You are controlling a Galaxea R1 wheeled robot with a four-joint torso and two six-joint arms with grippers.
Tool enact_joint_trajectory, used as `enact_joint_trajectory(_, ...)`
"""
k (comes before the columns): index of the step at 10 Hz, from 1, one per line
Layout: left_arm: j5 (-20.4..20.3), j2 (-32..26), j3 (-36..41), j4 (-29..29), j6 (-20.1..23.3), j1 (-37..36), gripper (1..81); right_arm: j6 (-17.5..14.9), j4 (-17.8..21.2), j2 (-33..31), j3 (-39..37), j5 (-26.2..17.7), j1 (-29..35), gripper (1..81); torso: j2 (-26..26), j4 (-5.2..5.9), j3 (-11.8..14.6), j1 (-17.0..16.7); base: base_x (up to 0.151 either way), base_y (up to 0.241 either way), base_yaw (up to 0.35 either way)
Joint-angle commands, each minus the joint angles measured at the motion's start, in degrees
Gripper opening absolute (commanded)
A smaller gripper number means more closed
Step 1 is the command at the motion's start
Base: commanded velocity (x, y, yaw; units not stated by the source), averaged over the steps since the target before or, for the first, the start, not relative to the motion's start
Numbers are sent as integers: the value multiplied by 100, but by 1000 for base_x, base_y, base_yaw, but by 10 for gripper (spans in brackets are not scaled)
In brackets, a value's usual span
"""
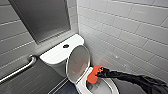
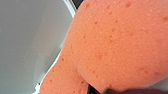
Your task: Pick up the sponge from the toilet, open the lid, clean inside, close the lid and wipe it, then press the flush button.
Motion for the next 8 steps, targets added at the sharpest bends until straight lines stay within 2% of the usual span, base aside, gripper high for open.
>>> enact_joint_trajectory(1, 420, -6, 100, -97, -41, 119, 811, 121, 103, -162, 152, 232, 525, 10, 0, 0, 0, 0, 0, 0, 0)
enact_joint_trajectory(2, 420, -33, 100, -150, -41, 162, 811, 253, 147, -320, 275, 469, 402, 10, 0, 0, 0, 0, 0, 0, 0)
enact_joint_trajectory(5, 420, -33, 127, -176, -41, 189, 811, 667, 147, -934, 757, 786, 174, 10, 0, 0, 0, 0, 0, 0, 0)
enact_joint_trajectory(8, 394, 20, 135, -159, -24, 189, 811, 799, 147, -1910, 1795, 944, -221, 10, 0, 0, 0, 0, 0, 0, 0)
